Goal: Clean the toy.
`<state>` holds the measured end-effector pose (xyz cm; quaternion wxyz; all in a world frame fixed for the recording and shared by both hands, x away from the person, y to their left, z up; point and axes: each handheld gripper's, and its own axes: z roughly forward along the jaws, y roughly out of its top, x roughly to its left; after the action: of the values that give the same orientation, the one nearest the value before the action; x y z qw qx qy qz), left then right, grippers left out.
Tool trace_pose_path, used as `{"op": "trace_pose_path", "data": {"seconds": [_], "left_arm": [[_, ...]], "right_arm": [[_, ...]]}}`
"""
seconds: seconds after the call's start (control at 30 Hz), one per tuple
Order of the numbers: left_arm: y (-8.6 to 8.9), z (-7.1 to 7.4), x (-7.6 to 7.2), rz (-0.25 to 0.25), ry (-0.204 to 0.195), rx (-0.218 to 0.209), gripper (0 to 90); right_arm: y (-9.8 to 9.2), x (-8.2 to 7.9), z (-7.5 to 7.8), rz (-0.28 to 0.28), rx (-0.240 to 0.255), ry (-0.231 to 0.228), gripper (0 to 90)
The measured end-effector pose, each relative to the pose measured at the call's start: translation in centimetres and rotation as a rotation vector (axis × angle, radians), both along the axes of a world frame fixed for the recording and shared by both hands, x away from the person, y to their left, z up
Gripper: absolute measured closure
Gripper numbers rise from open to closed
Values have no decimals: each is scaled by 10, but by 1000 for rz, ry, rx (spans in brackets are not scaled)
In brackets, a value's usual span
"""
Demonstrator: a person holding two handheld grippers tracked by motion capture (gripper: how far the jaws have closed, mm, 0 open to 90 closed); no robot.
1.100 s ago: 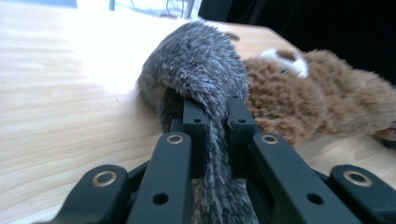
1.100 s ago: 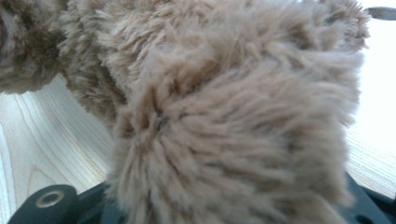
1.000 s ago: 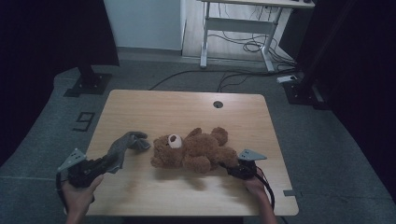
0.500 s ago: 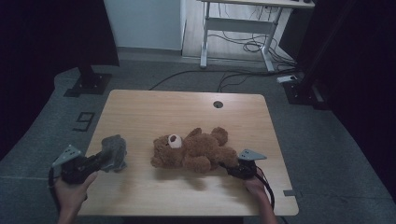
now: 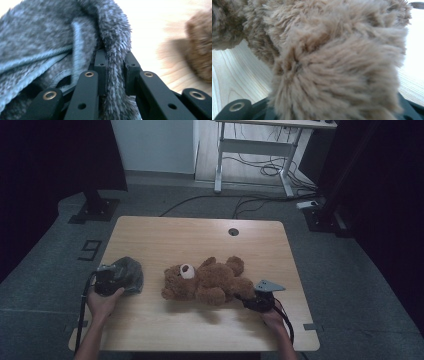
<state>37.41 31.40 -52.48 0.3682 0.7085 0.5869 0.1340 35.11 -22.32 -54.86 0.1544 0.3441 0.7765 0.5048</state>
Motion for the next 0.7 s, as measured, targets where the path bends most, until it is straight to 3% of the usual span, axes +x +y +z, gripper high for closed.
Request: {"op": "trace_pose_path", "data": {"seconds": [0.1,0.17,0.27,0.7], "left_arm": [[7,-13,-1,4,40,-9,764],[12,-15,-7,11,32,-44,773],[13,-15,-21,-10,23,-12,776],[13,-16,-71,-69,-2,10,771]], "right_arm": [[0,0,0,0,-2,-1,547],[0,0,0,1,-3,-1,546],[0,0,0,2,-2,2,546],[0,1,0,5,-10,-2,540]]}}
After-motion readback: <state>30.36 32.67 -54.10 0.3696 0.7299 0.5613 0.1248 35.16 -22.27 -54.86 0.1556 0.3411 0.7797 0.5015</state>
